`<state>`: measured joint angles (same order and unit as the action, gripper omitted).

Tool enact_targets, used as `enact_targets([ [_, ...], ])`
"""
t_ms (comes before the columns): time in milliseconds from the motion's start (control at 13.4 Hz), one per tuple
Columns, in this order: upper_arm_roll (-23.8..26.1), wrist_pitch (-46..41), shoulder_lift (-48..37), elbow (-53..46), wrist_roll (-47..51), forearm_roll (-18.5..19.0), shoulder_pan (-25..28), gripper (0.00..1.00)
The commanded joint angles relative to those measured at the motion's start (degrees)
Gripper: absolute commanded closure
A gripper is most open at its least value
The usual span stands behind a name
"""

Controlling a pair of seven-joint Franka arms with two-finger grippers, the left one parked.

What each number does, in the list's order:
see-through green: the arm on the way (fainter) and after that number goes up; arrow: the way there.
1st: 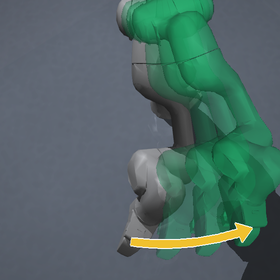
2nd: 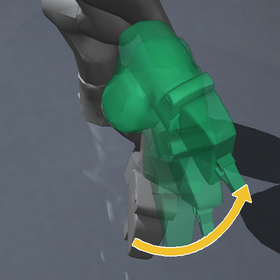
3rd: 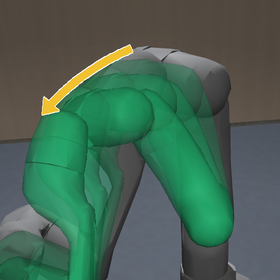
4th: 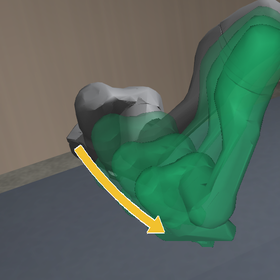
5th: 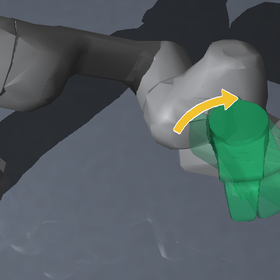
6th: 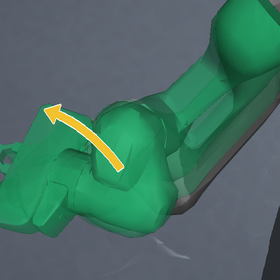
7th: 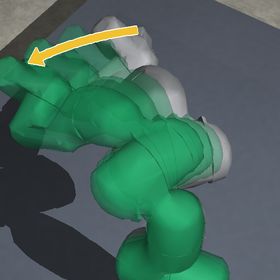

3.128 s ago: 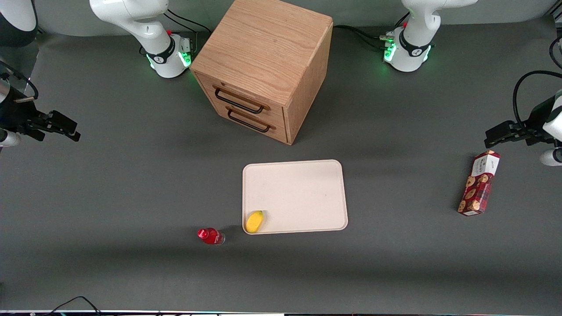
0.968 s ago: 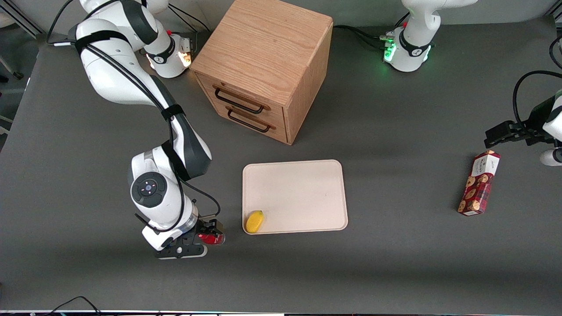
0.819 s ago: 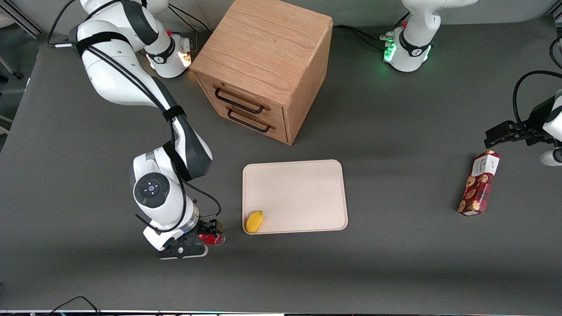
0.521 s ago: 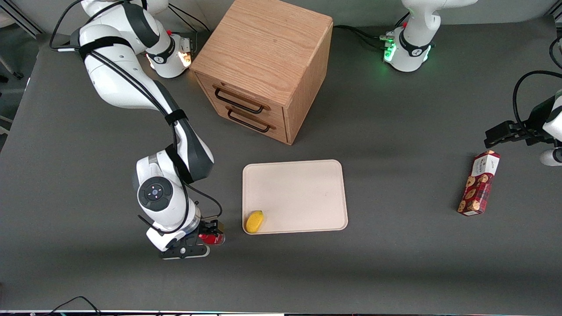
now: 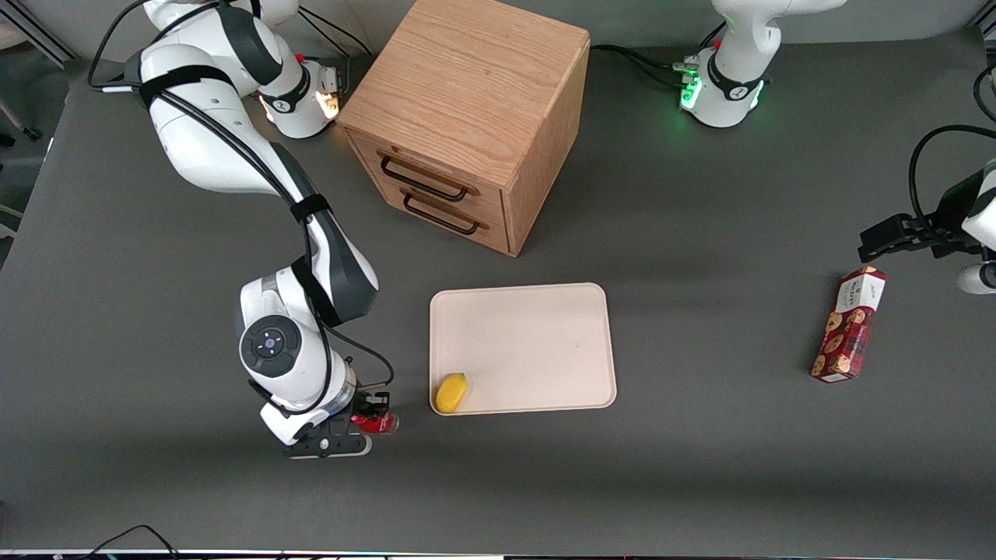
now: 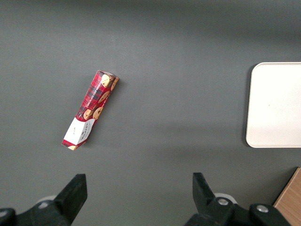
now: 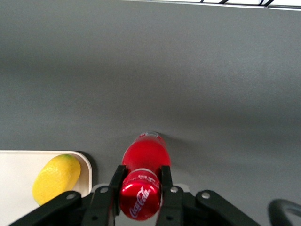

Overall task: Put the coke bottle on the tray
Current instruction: 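Close the right gripper around the red Coca-Cola bottle, then lift the bottle and carry it over the white tray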

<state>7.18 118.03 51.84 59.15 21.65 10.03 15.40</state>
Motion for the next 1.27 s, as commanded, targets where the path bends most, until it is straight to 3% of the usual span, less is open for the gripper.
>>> enact_targets([
  [0, 0.2, -0.8, -0.7, -0.6, 0.8, -1.1, -0.4, 1.0],
  [149, 0.0, -3.0, -2.5, -0.5, 0.7, -1.1, -0.5, 1.0],
  [521, 0.1, -21.8, -14.5, -0.3, 0.3, -1.3, -1.3, 1.0],
  [745, 0.1, -29.6, -21.1, 0.2, 1.0, -4.9, -1.1, 1.0],
  [968, 2.0, -30.7, -24.9, 2.6, 10.0, -8.0, -0.7, 1.0],
  [1191, 8.0, -28.7, -24.1, 3.5, 20.0, -7.7, -0.1, 1.0],
])
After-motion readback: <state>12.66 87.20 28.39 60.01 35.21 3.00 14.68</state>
